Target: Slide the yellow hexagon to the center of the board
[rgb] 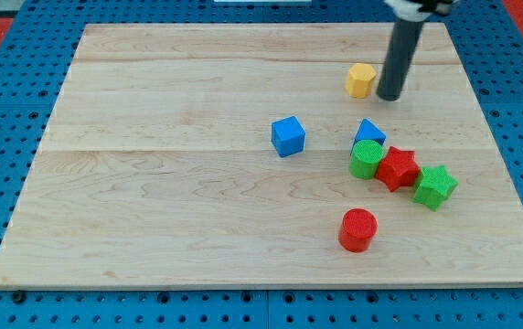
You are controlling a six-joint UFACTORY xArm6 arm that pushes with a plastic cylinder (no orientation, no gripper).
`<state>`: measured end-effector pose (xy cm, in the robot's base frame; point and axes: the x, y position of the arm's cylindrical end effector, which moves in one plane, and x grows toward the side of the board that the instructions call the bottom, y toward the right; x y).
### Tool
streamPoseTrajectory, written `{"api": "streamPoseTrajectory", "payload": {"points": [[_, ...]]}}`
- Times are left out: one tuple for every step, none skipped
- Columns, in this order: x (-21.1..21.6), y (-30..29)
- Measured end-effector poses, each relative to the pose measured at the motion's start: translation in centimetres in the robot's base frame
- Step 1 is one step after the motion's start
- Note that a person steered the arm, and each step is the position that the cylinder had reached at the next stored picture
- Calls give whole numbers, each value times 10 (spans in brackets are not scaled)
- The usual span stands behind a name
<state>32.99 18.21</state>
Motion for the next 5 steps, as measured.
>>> {"api": "streamPoseTrajectory", "payload": {"points": [[-41,-29],[-39,-127],[-38,-93],[-58,-39],[-69,39]]}}
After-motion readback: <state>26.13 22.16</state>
